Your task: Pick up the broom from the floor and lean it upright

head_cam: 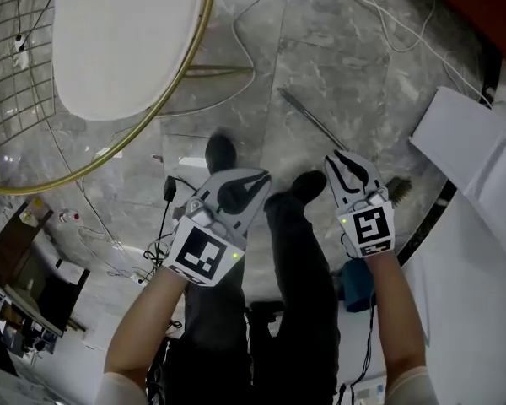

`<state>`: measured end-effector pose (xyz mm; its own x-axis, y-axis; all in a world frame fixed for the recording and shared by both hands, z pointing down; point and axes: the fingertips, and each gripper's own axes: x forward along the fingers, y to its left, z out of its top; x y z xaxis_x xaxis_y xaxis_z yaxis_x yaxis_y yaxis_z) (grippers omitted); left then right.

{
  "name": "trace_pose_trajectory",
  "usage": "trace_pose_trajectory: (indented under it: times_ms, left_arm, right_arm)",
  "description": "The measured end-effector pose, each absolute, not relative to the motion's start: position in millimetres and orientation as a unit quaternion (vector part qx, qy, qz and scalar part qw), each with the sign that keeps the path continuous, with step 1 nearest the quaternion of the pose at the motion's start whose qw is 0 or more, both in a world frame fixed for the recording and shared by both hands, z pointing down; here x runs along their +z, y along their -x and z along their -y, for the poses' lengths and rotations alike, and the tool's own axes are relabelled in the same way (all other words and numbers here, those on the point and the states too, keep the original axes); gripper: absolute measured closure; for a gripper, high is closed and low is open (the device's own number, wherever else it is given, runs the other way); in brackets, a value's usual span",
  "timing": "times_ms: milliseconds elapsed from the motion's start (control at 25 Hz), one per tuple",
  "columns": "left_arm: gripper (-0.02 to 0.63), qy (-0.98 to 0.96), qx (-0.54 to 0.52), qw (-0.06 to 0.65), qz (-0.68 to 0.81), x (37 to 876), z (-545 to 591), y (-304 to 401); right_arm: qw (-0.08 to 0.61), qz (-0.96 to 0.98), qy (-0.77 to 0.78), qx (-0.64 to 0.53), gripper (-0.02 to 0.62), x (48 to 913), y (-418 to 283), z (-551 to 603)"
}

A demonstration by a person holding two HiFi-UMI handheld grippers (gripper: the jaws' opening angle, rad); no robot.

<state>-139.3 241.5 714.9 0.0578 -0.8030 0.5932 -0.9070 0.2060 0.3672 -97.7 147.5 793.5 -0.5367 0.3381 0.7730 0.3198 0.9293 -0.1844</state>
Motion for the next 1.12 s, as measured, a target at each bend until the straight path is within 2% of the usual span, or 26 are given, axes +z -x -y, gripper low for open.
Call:
trace_pose_trajectory:
  times_ms: [520,800,1120]
  left_arm:
    - [0.594,-0.643,0.073,0.392,0.654,843,-243,123]
    - [0.594,-0.662,0.067,0.386,0.639,889,-227,119]
    - [0.594,-0.692,0.089,0.390,0.601,944,-230,101]
  right_arm:
    - [0.458,0.865,0.202,-0.008,0.514,946,105,-151]
    - [0.490,0.849,0.191,-0.050,0.497,1039,89,-148]
    - [0.514,0.839,0.171,-0.046,0.491,1117,64,-143]
